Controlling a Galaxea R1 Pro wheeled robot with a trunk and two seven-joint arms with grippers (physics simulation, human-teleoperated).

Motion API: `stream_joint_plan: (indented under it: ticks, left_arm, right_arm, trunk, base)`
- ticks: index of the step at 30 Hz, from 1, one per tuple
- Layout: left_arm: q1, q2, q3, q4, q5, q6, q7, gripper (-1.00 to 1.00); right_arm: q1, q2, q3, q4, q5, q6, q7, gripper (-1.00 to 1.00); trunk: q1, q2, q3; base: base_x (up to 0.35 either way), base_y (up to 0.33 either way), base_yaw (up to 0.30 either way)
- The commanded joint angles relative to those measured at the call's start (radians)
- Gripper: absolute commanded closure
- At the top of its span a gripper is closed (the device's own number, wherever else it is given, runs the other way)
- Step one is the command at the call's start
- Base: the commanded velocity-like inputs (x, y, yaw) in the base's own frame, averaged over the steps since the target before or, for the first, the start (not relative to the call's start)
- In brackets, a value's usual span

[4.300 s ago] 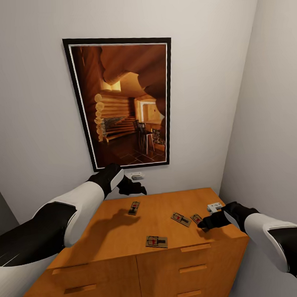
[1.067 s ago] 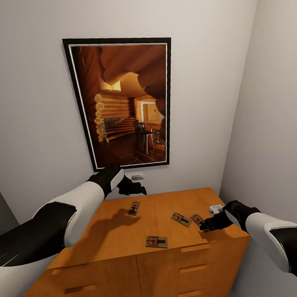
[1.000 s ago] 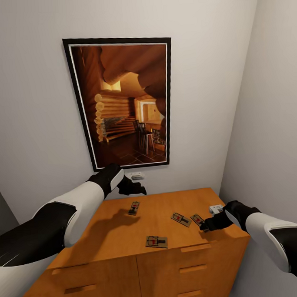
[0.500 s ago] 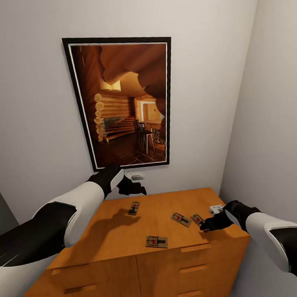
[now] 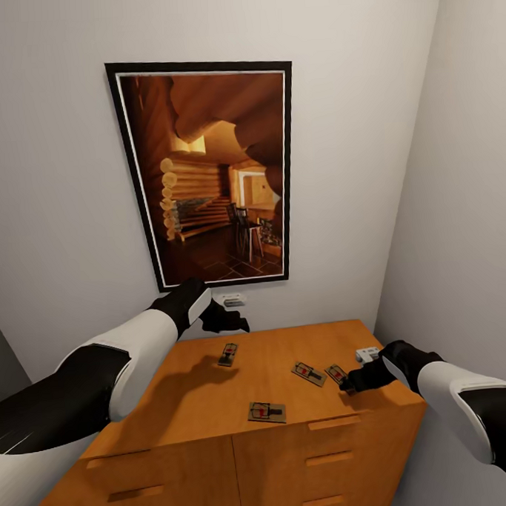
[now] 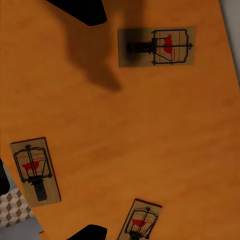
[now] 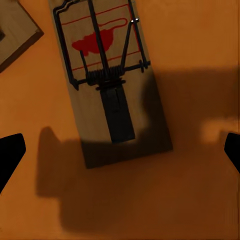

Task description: Take the four mousetraps from the cabinet in the bathroom and place them on the bathroom floor. Make sure all four end up on the same floor surface, and ensure that at least two of them are either under or directly next to the same bathroom sink.

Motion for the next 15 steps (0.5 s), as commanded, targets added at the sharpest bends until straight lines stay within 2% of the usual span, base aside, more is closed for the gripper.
stream_joint_plan:
  ticks: [1, 15]
  left_arm:
    - [-0.001, 0.001, -0.008, -0.001, 0.008, 0.004, -0.001, -1.0]
    - [-0.001, 0.0, -0.009, 0.0, 0.009, 0.003, -0.002, -1.0]
  right_arm:
    - [-0.001, 0.0, 0.009, -0.005, 0.005, 0.001, 0.008, -1.0]
    - [0.0, -0.001, 0.005, -0.023, 0.005, 0.002, 0.005, -1.0]
  trunk:
    - [0.001, -0.002, -0.002]
    - [0.001, -0.002, -0.002]
  base:
    - [0.0, 0.0, 0.0]
    - [0.0, 0.0, 0.0]
